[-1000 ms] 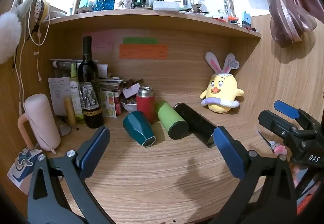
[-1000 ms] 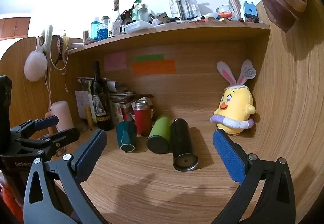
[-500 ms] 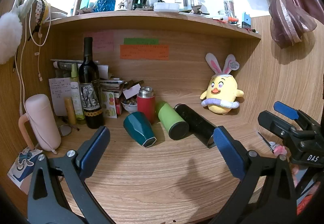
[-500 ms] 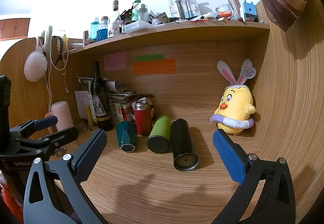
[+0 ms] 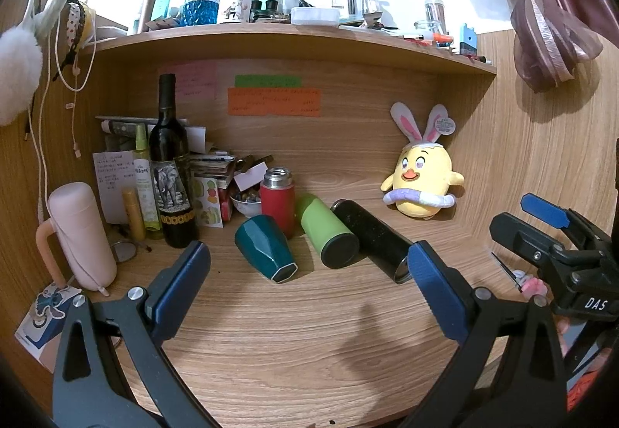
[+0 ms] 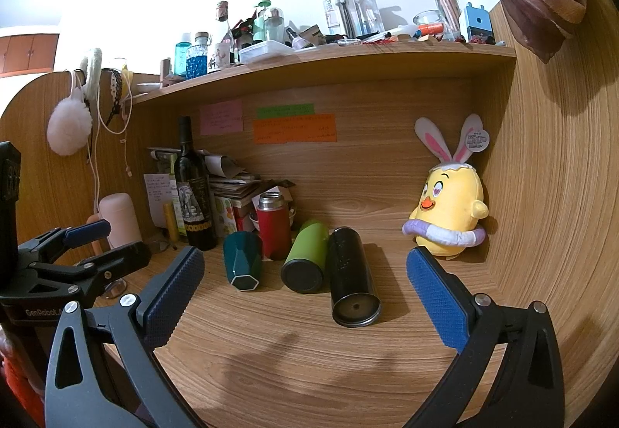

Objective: Flip cup upside down

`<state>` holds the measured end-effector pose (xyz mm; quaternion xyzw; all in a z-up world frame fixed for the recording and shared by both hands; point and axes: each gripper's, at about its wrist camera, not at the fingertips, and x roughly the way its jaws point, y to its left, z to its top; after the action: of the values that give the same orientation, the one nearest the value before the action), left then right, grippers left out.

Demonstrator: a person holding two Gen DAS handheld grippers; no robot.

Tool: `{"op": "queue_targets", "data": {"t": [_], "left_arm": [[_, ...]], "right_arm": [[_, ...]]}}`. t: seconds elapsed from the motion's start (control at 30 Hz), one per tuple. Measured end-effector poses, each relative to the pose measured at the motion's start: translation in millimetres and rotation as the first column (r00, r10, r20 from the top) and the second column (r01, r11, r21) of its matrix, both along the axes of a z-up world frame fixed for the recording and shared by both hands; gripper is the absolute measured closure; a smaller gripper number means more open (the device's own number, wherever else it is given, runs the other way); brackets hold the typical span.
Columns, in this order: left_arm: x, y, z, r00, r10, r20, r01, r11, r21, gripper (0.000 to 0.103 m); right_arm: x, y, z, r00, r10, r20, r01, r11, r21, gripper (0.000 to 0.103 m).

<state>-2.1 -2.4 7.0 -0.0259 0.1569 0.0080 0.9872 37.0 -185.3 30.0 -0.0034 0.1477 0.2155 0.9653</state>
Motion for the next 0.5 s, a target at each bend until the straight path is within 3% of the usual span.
{"op": "queue_targets", "data": {"t": [0.5], "left_arm": [[-2.5, -3.7, 2.4, 1.000, -0.003, 0.004, 0.003, 1.000, 0.005, 0.000]], "right_arm": [[-1.9, 1.8, -0.2, 1.000, 0.000, 0.002, 0.000, 1.000, -0.001, 0.000]]}}
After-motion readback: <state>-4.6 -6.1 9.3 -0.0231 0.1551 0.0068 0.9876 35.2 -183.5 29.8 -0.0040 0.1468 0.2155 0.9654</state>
